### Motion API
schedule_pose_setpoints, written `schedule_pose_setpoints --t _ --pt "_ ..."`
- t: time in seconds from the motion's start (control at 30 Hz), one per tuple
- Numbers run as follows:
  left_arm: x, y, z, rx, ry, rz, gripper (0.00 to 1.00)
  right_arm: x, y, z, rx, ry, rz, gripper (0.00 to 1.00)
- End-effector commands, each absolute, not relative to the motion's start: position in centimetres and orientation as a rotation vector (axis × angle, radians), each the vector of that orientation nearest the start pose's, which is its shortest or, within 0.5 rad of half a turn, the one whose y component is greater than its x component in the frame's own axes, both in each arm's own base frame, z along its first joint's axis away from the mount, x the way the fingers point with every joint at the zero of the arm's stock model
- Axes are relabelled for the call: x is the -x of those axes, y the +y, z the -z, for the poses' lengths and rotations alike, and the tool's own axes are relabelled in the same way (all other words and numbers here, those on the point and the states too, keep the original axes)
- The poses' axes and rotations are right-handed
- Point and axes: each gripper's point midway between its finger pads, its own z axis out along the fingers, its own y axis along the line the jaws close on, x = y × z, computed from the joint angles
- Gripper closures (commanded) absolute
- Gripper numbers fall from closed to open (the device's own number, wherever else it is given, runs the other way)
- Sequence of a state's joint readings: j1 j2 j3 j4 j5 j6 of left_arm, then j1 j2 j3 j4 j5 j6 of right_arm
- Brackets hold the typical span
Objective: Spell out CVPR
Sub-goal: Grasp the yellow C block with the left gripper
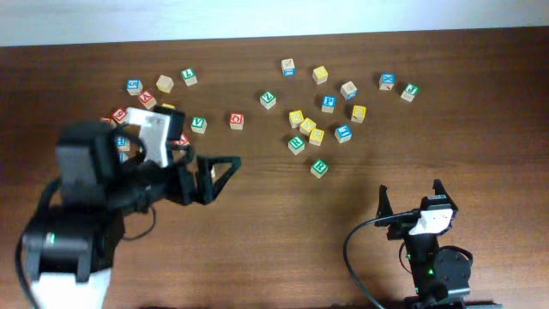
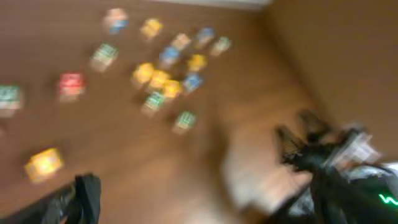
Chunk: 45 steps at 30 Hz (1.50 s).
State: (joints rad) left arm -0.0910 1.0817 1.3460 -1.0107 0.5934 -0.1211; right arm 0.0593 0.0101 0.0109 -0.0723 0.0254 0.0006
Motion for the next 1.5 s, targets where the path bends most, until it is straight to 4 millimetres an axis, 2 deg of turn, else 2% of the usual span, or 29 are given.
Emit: schedule_pose_setpoints --t 0.0,0.07,0.13,0.17,0.23,0.3,0.33,0.47,0.53,0.63,0.73,0.8,0.87,0.97,1.0,1.13,1.17,1.2,1.23,1.3,1.47 --pt "-28.6 -10.6 -27.9 -0.262 2.486 0.497 0.01 -24.6 0.6 -15.6 0.011 1.648 -0.011 0.02" --pt "-28.4 -12.5 -26.2 -0.31 2.562 0.606 0.01 -24.6 0.6 -15.6 0.011 1.648 -0.011 0.02" --pt "-29.0 -12.7 -25.0 -0.302 2.605 0.605 0.01 -24.6 0.6 -15.6 0.011 1.648 -0.011 0.02" --pt "-29.3 -12.5 -24.2 -0.244 2.646 0.597 0.01 -24.6 0.6 -15.6 0.011 1.648 -0.011 0.02" --pt "-29.4 -10.9 -21.8 -0.069 2.769 0.477 0.01 -24.6 0.6 -15.6 0.011 1.648 -0.011 0.02" --pt "-28.3 -8.6 -19.1 0.094 2.901 0.236 0.01 -24.6 0.6 -15.6 0.011 1.648 -0.011 0.02" --pt "-27.9 -8.2 -18.2 0.125 2.933 0.175 0.01 -24.6 0.6 -15.6 0.011 1.648 -0.011 0.02" --pt "-26.8 -10.1 -14.0 0.034 3.02 0.142 0.01 -24.6 0.6 -15.6 0.011 1.648 -0.011 0.02" --pt "-26.9 -11.6 -12.8 -0.002 3.038 0.21 0.01 -24.6 0.6 -15.6 0.011 1.648 -0.011 0.02" --pt "-27.3 -12.5 -12.4 -0.011 3.037 0.271 0.01 -24.6 0.6 -15.6 0.011 1.648 -0.011 0.02" --pt "-28.8 -13.1 -12.6 -0.013 2.972 0.301 0.01 -24.6 0.6 -15.6 0.011 1.648 -0.011 0.02" --pt "-29.1 -13.1 -12.3 0.111 2.965 0.311 0.01 -24.6 0.6 -15.6 0.011 1.648 -0.011 0.02" --pt "-29.5 -12.8 -11.8 0.15 2.946 0.287 0.01 -24.6 0.6 -15.6 0.011 1.648 -0.011 0.02" --pt "-30.4 -8.5 -10.8 0.317 2.861 -0.055 0.01 -24.6 0.6 -15.6 0.011 1.648 -0.011 0.02" --pt "-30.6 -7.7 -10.6 0.347 2.84 -0.105 0.01 -24.6 0.6 -15.6 0.011 1.648 -0.011 0.02" --pt "-32.5 -5.7 -10.3 0.445 2.77 -0.105 0.01 -24.6 0.6 -15.6 0.011 1.648 -0.011 0.02" --pt "-33.2 -5.4 -10.2 0.47 2.753 -0.09 0.08 -24.6 0.6 -15.6 0.011 1.648 -0.011 0.01" --pt "-33.7 -5.5 -9.9 0.467 2.747 -0.08 0.09 -24.6 0.6 -15.6 0.011 1.648 -0.011 0.02" --pt "-34.5 -5.9 -9.4 0.39 2.748 -0.074 0.09 -24.6 0.6 -15.6 0.011 1.648 -0.011 0.02" --pt "-35.7 -6.8 -8.3 0.237 2.765 -0.042 0.02 -24.6 0.6 -15.6 0.011 1.648 -0.011 0.02" --pt "-36.1 -6.7 -4.1 0.223 2.842 -0.099 0.02 -24.6 0.6 -15.6 0.011 1.648 -0.011 0.02"
